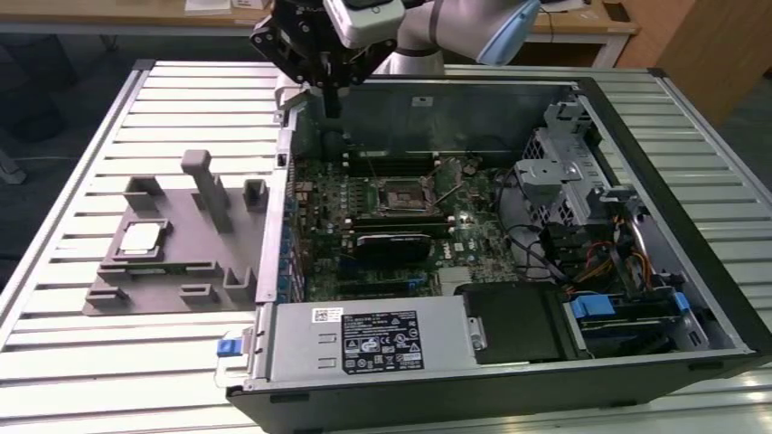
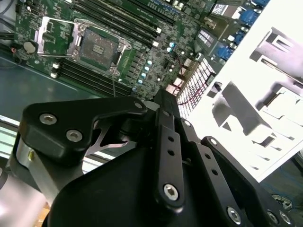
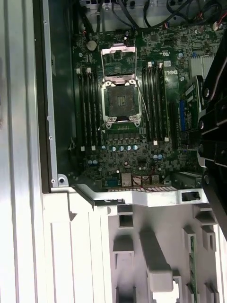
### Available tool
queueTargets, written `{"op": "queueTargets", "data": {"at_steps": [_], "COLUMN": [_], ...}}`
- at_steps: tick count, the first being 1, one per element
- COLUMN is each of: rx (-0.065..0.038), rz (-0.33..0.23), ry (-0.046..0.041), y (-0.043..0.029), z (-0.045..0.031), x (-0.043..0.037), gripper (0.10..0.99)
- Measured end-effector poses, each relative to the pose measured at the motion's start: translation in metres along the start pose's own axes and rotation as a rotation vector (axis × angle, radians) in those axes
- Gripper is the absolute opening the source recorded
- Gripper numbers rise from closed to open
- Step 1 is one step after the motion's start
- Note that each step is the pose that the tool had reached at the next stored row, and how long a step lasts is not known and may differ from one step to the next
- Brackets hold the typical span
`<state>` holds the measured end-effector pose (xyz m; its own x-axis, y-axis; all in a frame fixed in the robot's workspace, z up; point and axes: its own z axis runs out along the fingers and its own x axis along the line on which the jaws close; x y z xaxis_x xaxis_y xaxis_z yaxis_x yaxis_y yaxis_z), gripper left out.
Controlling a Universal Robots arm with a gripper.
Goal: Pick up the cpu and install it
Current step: 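Reach for the cpu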
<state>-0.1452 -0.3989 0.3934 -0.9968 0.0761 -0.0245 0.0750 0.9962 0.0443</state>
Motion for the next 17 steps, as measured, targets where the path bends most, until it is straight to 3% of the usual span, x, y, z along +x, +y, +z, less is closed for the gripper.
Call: {"op": "queueTargets", "data": {"at_steps": [17], "rx": [0.000], "rz": [0.000], "ry": [-0.0007], "y": [-0.0018], "z": [-0.0006], "x": [0.0243], "gripper": [0.106]}}
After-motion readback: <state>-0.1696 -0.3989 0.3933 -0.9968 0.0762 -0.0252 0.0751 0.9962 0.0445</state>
